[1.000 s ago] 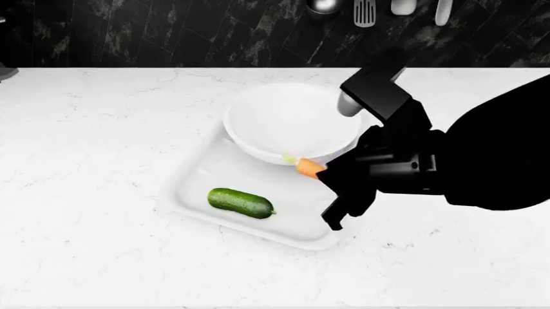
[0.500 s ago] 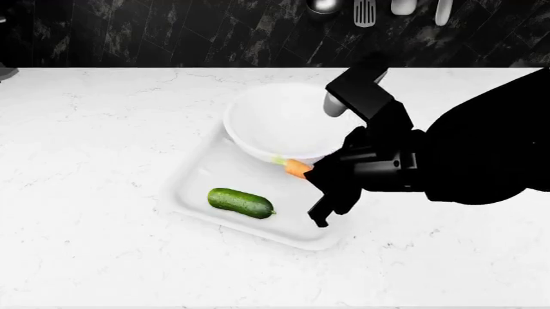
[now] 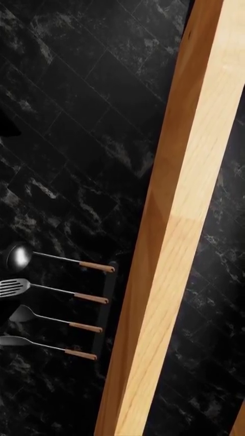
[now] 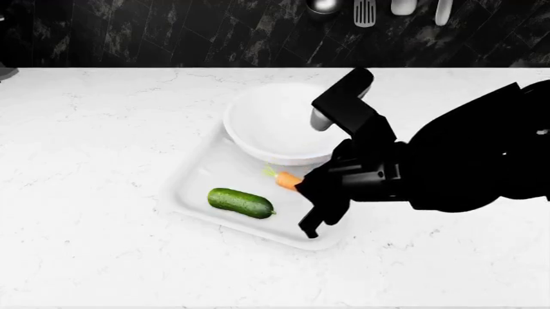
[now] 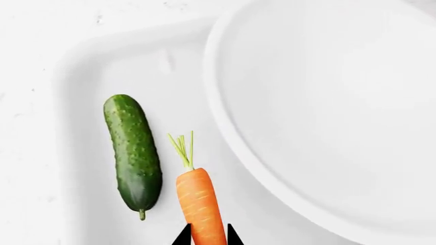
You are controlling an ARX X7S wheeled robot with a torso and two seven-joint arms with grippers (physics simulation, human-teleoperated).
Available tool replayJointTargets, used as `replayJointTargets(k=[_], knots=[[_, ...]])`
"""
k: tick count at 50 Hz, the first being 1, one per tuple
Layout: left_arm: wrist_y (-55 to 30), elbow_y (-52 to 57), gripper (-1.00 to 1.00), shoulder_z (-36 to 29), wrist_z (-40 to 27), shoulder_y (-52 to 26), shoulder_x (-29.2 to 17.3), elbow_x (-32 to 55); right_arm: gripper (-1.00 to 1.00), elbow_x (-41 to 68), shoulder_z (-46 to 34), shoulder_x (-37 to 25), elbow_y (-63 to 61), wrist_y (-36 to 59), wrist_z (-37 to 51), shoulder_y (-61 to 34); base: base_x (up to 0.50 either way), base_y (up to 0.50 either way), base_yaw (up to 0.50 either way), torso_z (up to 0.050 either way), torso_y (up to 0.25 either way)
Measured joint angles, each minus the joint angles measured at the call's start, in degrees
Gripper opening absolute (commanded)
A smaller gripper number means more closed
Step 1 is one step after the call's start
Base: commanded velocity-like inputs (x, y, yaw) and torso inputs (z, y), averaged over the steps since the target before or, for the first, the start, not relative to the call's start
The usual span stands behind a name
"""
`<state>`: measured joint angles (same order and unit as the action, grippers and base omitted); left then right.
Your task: Place the two vegetables and bowl onto the tray for setting up a vegetable dip station.
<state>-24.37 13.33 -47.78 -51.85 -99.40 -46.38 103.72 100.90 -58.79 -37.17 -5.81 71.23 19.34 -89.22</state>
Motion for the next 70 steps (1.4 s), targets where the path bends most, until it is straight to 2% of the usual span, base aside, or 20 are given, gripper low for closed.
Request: replayJointTargets(k=[34,35,70], knots=[[-0.2,-0.1,1.0,0.4,0.1,0.1,0.0,-0.1,-1.0,-1.2,-1.5,1.6,1.8,-0.3,-1.3,0.1,0.0,0.0,0.0,0.0,0.0],[-0.2,-0.1,1.0,0.4,0.1,0.1,0.0,-0.1,1.0,-1.2,-1.6,1.6,1.8,-0.3,-1.3,0.0,0.0,0.0,0.0,0.0,0.0],[-0.4,0.0,1.0,0.9,0.1,0.2,0.1,-0.2,1.0,1.2,-1.5,1.6,1.0,-1.1,0.3,-0.5,0.0,0.0,0.0,0.0,0.0]])
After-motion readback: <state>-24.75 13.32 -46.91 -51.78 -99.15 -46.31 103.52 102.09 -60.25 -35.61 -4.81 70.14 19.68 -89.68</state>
